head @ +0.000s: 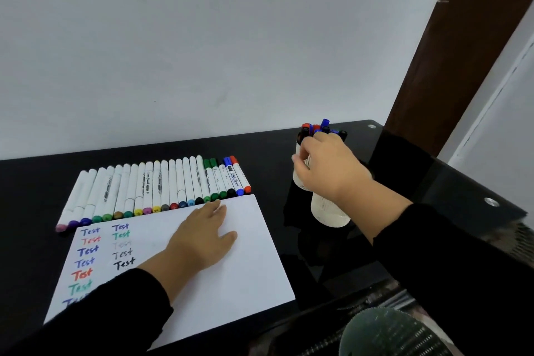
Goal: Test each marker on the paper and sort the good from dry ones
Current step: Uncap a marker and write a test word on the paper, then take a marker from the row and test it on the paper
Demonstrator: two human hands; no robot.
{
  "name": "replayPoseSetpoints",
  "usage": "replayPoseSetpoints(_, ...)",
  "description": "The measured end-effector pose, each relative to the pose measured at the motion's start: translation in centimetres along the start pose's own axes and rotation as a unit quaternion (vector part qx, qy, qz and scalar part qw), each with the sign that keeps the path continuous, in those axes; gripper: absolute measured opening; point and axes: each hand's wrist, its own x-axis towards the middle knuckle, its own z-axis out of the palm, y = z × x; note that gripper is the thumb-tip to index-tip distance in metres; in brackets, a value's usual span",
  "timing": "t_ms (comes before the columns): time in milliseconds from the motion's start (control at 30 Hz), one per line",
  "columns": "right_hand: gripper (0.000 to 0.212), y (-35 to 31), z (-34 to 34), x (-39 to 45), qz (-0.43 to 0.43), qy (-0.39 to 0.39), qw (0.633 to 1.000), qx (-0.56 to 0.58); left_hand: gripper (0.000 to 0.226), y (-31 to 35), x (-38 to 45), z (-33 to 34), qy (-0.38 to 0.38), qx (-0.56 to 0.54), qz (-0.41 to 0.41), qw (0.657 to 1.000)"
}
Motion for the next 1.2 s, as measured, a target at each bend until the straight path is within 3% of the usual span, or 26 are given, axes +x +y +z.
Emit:
replayPoseSetpoints(133,0.023,-1.9,2.0,0.3,-0.033,0.000,0.999,0.017,0.072,-0.8,-0.2,0.4,0.013,-0.005,-0.002,1.000)
replayPoseSetpoints(267,0.017,-3.1,4.7,0.9,-0.043,-0.034,0.998,0.041,0.074,-1.4,-0.3,1.2,0.071,-0.030,0.018,0.997)
replayPoseSetpoints(433,0.015,-3.6,9.1,2.4,-0.029,-0.056,0.997,0.049,0.100,-1.7,-0.2,1.7,0.103,-0.060,0.024,0.993)
replayPoseSetpoints(633,0.021,-3.6,12.4,4.6,-0.020,-0.082,0.993,0.088,0.070,-2.0,0.3,2.0,0.103,-0.049,0.028,0.993)
replayPoseSetpoints(767,0.030,-3.5,13.5,5.6,-0.018,-0.124,0.985,0.119,0.070,-2.1,0.8,2.8,0.113,-0.074,0.013,0.991)
replayPoseSetpoints(867,0.026,-3.4,13.7,5.9,-0.006,-0.126,0.982,0.144,0.087,-1.6,1.2,3.4,0.167,-0.127,0.003,0.978)
replayPoseSetpoints(1000,0.025,-3.4,13.7,5.8,0.011,-0.129,0.979,0.158,0.065,-2.1,0.8,2.7,0.114,-0.132,-0.014,0.985)
replayPoseSetpoints(1100,0.023,-3.5,13.3,5.5,0.062,-0.127,0.965,0.222,0.064,-2.2,0.5,2.1,0.121,-0.125,0.010,0.985)
replayPoseSetpoints(1200,0.022,-3.7,12.4,4.9,0.138,-0.087,0.926,0.339,0.065,-2.1,0.3,2.1,0.116,-0.092,0.014,0.989)
